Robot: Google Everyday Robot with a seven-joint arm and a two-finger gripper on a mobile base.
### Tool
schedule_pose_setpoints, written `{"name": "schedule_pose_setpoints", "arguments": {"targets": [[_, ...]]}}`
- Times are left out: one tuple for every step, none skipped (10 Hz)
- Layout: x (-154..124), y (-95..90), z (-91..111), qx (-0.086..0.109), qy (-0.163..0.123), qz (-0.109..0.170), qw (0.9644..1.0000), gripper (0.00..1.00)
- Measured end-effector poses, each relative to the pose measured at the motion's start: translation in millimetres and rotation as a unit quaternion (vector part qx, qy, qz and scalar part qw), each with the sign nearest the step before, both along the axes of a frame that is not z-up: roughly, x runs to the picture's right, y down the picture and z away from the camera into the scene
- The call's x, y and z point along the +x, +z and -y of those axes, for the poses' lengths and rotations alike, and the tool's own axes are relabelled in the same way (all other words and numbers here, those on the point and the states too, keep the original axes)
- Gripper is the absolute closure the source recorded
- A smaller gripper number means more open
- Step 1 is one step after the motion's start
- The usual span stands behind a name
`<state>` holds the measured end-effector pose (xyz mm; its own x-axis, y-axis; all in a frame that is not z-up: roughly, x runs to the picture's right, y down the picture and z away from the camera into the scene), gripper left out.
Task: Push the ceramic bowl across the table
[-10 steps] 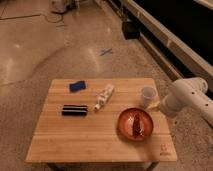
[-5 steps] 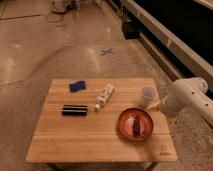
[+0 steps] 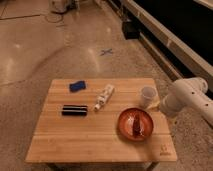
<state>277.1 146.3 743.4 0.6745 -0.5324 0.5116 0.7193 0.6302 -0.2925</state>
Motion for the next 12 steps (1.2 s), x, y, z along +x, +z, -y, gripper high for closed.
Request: {"name": "schedule_pose_setpoints", "arguments": {"targets": [[0,0.0,0,0.0,0.0,0.0,1.0,0.2],[0,0.0,0,0.0,0.0,0.0,1.0,0.2],[0,0.0,0,0.0,0.0,0.0,1.0,0.2],[0,0.0,0,0.0,0.0,0.0,1.0,0.2],[0,0.0,0,0.0,0.0,0.0,1.0,0.2],[0,0.0,0,0.0,0.0,0.0,1.0,0.2],[0,0.1,0,0.0,0.0,0.0,1.0,0.2],[0,0.1,0,0.0,0.0,0.0,1.0,0.2],[0,0.1,0,0.0,0.0,0.0,1.0,0.2],[0,0.3,0,0.0,-0.001,0.0,1.0,0.2],[0,2.5,-4,-0.001,-0.007,0.003,1.0,0.2],[-2,6.1,-13,-0.003,-0.015,0.01,0.9998,0.2]]}}
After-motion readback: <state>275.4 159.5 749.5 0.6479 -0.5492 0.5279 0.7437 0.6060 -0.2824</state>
